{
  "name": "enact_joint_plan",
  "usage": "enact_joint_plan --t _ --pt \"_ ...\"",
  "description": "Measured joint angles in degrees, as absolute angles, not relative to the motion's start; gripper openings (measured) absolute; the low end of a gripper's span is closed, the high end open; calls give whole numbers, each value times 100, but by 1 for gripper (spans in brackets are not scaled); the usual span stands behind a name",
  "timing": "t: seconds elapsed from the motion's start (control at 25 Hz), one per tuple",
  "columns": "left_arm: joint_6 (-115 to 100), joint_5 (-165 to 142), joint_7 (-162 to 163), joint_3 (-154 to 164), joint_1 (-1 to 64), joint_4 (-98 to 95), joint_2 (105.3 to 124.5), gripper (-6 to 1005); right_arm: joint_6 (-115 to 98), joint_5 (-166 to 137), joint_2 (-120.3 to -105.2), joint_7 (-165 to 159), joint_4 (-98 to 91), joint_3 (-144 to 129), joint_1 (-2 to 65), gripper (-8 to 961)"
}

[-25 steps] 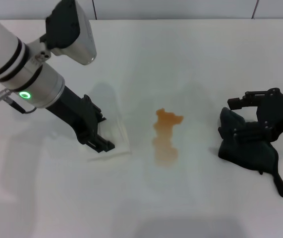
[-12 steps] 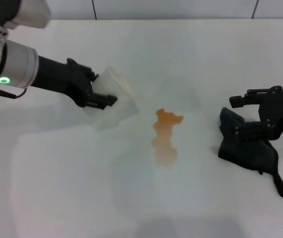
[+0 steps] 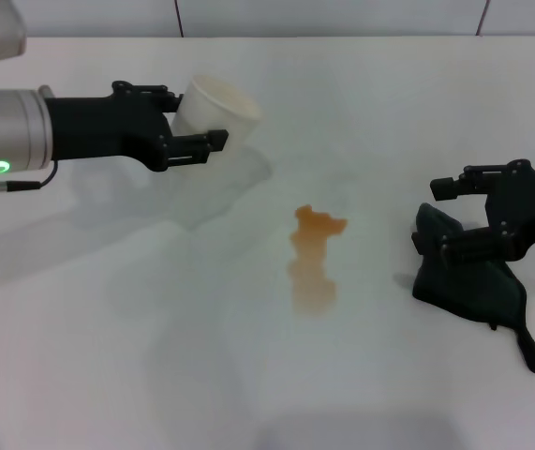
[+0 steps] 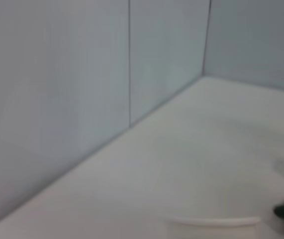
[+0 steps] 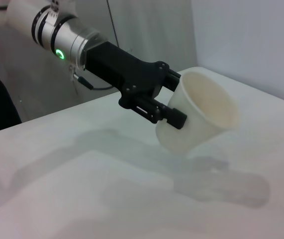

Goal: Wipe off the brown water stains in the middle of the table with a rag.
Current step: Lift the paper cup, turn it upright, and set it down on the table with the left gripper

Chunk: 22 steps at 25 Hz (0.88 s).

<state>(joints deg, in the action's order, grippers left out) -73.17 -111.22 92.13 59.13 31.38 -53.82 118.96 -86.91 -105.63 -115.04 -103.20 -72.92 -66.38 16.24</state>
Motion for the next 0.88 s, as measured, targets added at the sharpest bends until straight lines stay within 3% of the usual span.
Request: enact_joint_plan --t 0.88 --pt "-7182 -9310 5989 5727 2635 -3595 11913 621 -8324 -10568 -11504 -9923 -7085 -6908 1635 795"
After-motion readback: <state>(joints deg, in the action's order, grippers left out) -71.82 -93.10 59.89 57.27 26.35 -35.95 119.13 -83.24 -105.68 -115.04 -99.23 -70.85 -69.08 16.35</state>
